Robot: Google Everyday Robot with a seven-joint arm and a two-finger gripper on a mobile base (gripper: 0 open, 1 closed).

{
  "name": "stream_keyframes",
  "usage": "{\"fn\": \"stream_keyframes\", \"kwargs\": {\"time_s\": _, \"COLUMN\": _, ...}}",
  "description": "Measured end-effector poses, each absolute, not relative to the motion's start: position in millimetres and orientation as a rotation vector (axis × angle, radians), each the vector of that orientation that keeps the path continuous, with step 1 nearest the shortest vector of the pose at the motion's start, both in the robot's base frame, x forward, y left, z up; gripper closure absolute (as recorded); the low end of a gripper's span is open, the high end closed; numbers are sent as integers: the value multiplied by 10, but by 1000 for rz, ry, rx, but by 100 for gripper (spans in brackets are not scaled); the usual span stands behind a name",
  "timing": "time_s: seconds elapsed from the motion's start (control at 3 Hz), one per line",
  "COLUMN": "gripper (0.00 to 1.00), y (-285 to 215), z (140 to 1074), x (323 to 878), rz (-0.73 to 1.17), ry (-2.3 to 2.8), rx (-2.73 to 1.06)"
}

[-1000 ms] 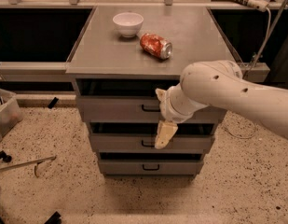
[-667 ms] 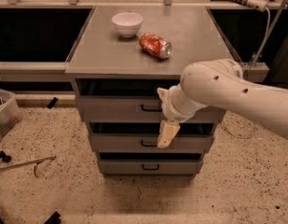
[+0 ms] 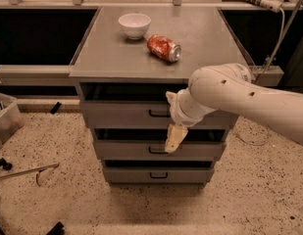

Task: Open top drawer

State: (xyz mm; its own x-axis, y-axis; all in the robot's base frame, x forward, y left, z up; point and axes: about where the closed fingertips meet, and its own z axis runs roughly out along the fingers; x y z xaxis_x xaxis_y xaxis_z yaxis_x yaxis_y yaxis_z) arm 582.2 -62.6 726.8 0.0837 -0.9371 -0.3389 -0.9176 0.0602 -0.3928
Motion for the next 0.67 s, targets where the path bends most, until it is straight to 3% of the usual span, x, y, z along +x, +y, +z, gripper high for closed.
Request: {"fn": "stream_keyframes", "kwargs": {"time_s": 0.67, "gripper": 0, "y": -908, "z": 7087, "x": 6207, "rz": -90, "ry": 1879, "rx": -1818}}
